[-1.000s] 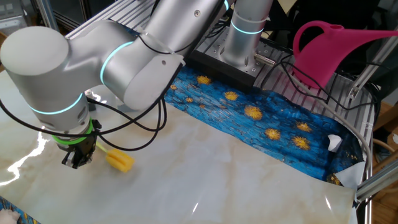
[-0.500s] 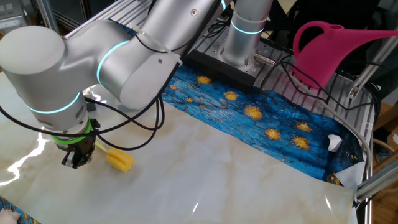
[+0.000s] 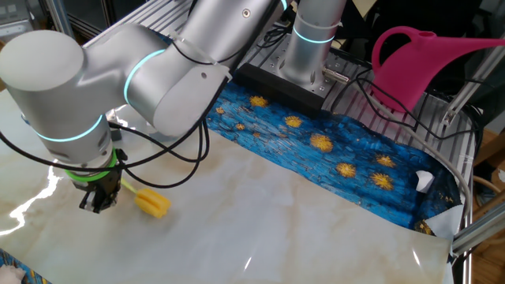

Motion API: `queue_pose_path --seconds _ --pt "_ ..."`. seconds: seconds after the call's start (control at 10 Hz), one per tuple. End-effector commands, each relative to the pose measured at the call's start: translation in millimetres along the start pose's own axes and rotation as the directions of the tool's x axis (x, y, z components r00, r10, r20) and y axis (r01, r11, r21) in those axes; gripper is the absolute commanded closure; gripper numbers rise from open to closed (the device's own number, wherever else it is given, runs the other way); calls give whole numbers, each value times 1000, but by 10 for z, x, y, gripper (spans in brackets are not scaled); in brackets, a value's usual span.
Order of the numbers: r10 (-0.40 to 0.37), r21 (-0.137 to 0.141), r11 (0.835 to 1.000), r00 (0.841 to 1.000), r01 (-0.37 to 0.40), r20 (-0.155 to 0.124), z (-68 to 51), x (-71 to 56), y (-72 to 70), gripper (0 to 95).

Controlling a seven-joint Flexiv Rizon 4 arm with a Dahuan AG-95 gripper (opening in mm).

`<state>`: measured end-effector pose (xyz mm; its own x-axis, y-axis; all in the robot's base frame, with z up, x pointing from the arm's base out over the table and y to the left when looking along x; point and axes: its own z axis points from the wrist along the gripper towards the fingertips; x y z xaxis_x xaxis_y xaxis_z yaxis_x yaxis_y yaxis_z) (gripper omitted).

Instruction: Scrub the table with a brush

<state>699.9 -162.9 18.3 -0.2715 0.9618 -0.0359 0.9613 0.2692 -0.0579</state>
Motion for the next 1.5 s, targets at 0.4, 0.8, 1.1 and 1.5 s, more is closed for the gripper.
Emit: queue_pose_path --seconds 0.4,0.8,1.1,1.5 --pt "-11 -9 1000 999 10 -50 5 -1 -6 950" --pt "-44 -5 999 997 44 -67 5 -1 -6 950" --pt "-43 -5 999 996 43 -74 5 -1 -6 950" --pt "-30 -18 999 994 29 -102 5 -1 -6 760"
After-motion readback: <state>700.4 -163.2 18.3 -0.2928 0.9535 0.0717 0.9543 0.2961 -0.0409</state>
